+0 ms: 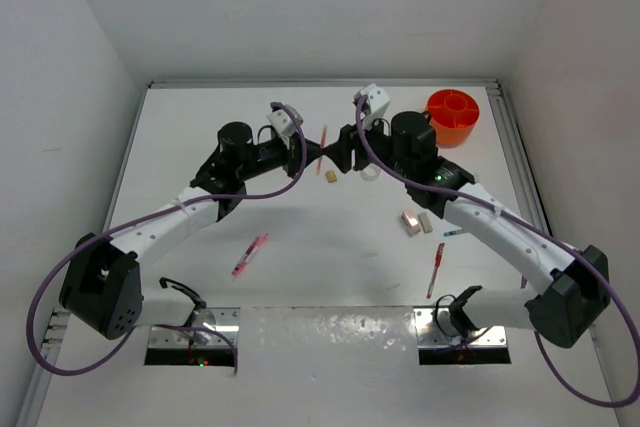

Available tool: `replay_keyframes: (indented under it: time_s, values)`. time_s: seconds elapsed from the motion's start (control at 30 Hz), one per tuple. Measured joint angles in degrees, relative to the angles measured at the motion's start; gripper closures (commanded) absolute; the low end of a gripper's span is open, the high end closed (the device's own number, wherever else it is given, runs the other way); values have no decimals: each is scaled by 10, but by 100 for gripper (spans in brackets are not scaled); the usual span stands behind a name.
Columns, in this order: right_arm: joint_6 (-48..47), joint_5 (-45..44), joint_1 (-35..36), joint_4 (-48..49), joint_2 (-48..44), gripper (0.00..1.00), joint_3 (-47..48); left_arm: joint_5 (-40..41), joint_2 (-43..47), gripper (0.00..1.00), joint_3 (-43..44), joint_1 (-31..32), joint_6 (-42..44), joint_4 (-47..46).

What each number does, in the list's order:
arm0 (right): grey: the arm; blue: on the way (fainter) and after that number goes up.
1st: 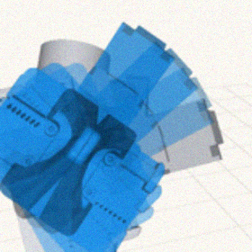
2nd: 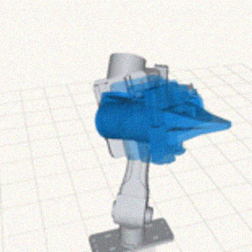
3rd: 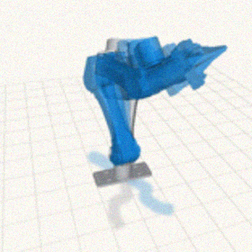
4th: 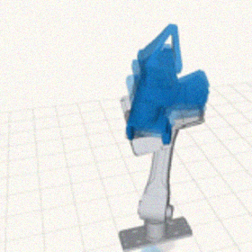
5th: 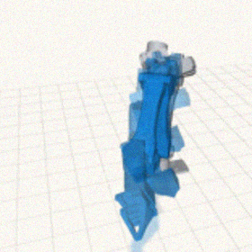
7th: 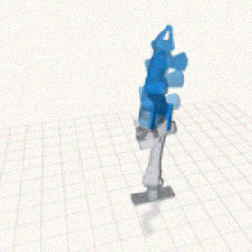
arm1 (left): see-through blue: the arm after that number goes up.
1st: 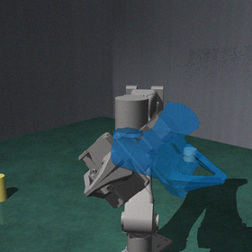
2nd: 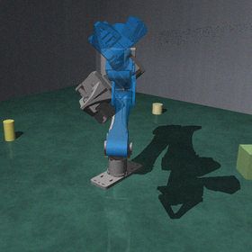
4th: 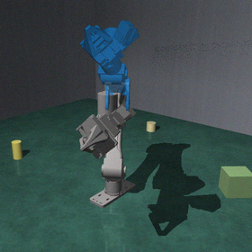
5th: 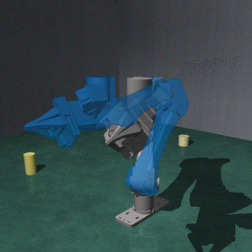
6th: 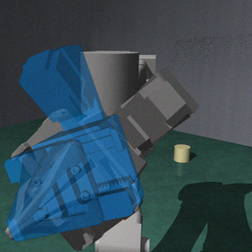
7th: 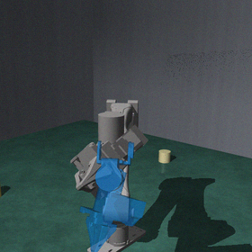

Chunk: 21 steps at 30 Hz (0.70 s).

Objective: Sort the stationery into containers
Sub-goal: Close the pen cap on the pen.

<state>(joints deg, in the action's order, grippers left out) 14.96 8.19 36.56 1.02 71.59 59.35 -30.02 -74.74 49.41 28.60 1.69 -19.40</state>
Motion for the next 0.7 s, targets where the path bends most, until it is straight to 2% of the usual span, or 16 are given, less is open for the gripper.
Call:
replay_keyframes:
  time_s: [0.23, 0.7]
  values:
    - [4, 10, 0, 12, 54, 56, 11, -1, 0, 100, 0, 1, 0, -1]
    - [39, 23, -16, 84, 75, 66, 14, -1, 0, 100, 0, 3, -1, -6]
